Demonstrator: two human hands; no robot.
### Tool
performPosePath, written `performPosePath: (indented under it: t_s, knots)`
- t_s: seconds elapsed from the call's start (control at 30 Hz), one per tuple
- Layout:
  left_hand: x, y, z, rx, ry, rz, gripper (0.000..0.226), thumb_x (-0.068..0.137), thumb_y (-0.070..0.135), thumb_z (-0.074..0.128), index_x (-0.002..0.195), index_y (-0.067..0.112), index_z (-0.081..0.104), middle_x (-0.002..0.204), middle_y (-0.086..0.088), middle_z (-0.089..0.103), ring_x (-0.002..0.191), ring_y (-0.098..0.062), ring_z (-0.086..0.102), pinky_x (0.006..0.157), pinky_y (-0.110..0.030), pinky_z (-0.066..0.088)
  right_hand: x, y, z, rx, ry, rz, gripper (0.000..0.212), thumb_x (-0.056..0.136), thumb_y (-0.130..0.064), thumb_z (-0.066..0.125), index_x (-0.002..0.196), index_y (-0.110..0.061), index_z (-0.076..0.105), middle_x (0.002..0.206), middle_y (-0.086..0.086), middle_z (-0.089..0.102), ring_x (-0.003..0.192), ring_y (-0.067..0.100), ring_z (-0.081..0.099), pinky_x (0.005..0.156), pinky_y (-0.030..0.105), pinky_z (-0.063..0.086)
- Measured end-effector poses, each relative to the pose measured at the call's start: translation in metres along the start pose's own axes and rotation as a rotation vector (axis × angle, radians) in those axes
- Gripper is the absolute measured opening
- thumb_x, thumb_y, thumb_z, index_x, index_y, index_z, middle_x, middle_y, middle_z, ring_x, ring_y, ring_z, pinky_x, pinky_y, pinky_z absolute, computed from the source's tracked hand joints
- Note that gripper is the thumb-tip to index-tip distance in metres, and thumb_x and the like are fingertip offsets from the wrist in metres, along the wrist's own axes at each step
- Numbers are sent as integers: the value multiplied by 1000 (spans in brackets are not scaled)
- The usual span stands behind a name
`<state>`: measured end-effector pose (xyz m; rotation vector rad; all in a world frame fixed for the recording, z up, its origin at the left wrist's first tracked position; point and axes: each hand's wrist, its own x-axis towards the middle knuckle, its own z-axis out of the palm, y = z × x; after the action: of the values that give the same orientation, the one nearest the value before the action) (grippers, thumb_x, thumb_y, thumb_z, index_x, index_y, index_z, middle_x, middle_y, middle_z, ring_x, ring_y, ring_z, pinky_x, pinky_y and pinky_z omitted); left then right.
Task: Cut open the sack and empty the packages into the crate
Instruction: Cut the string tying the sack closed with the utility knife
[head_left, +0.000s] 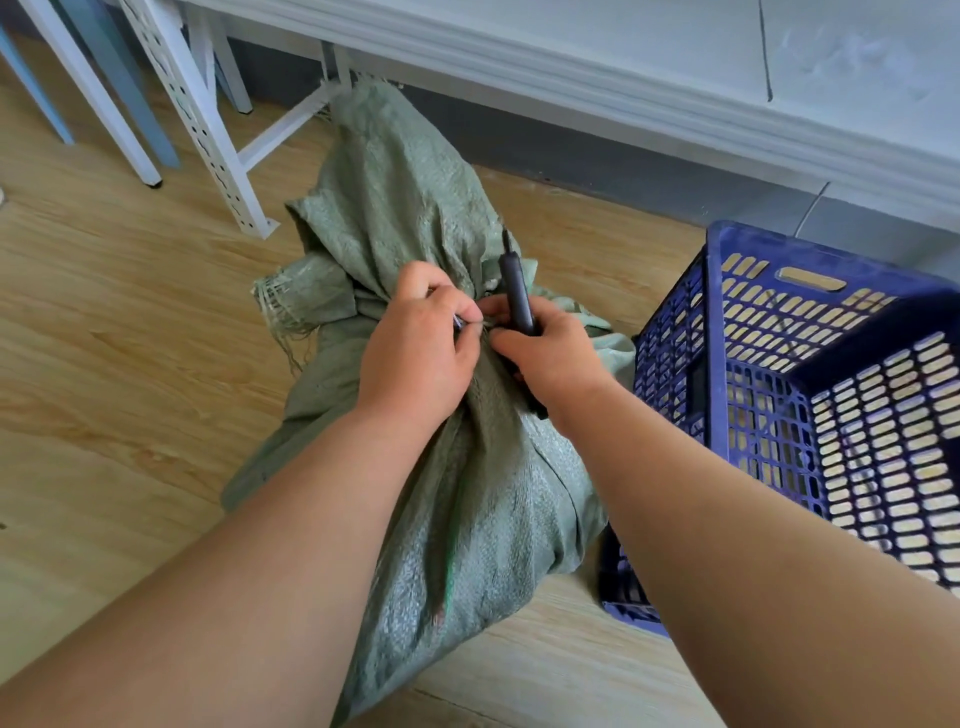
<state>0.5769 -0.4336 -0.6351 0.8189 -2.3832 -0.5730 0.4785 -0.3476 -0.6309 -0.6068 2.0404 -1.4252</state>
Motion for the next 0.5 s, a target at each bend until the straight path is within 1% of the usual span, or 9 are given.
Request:
performPosePath:
  t_s: [0.1, 0.17, 0.2, 0.27, 0.3, 0.33, 0.43, 0.5]
  knots:
    - [-1, -3, 0, 23, -19, -11, 6, 86, 22, 63, 87, 17, 67, 109, 3, 45, 72, -6, 45, 64, -20, 35, -1, 6, 5, 9, 86, -55, 27, 77, -2, 65, 77, -29, 68, 72, -7, 63, 67, 10, 55, 67, 26, 47]
    - [0, -3, -1, 20, -41, -10, 7, 86, 22, 64, 87, 16, 67, 108, 3, 45, 74, -9, 49, 67, -20, 37, -1, 6, 4, -51, 87, -71, 27, 76, -6, 67, 71, -32, 67, 72, -5, 66, 67, 11, 56, 66, 26, 47]
    - [1, -3, -1, 14, -48, -15, 6, 85, 21, 65, 87, 16, 68, 108, 3, 46, 75, -11, 52, 68, -21, 38, 0, 6, 4, -82, 104, -90, 26, 76, -7, 67, 70, -33, 67, 76, -2, 68, 69, 13, 57, 66, 25, 47]
    - [3, -2, -2, 2, -53, -29, 5, 84, 20, 66, 85, 16, 69, 108, 3, 46, 77, -14, 56, 69, -22, 40, 0, 6, 3, -120, 173, -132, 25, 75, -9, 69, 68, -32, 65, 89, 6, 70, 79, 17, 61, 72, 26, 46]
    - [4, -2, -2, -2, -57, -35, 4, 83, 19, 67, 85, 16, 69, 108, 3, 46, 78, -14, 56, 70, -21, 40, 0, 5, 4, -131, 194, -138, 24, 74, -9, 69, 68, -32, 64, 91, 8, 69, 83, 19, 61, 74, 27, 47]
    - [4, -2, -1, -6, -62, -39, 4, 83, 19, 67, 86, 16, 69, 108, 3, 46, 79, -14, 56, 71, -20, 39, 0, 5, 4, -150, 194, -132, 23, 74, -10, 69, 68, -32, 65, 90, 6, 69, 82, 18, 61, 73, 27, 47]
    - [5, -3, 0, -40, -87, -84, 5, 85, 20, 66, 87, 16, 69, 106, 6, 42, 81, -8, 51, 74, -14, 35, -1, 2, 1, -219, 122, -89, 20, 77, -15, 69, 72, -34, 68, 70, -11, 66, 66, 10, 59, 58, 20, 44]
    - [8, -4, 1, -96, -102, -157, 4, 85, 21, 67, 87, 18, 69, 104, 8, 39, 82, -5, 46, 76, -14, 34, 1, -1, 0, -219, 92, -79, 18, 79, -16, 69, 76, -34, 70, 69, -11, 66, 63, 9, 58, 55, 20, 44]
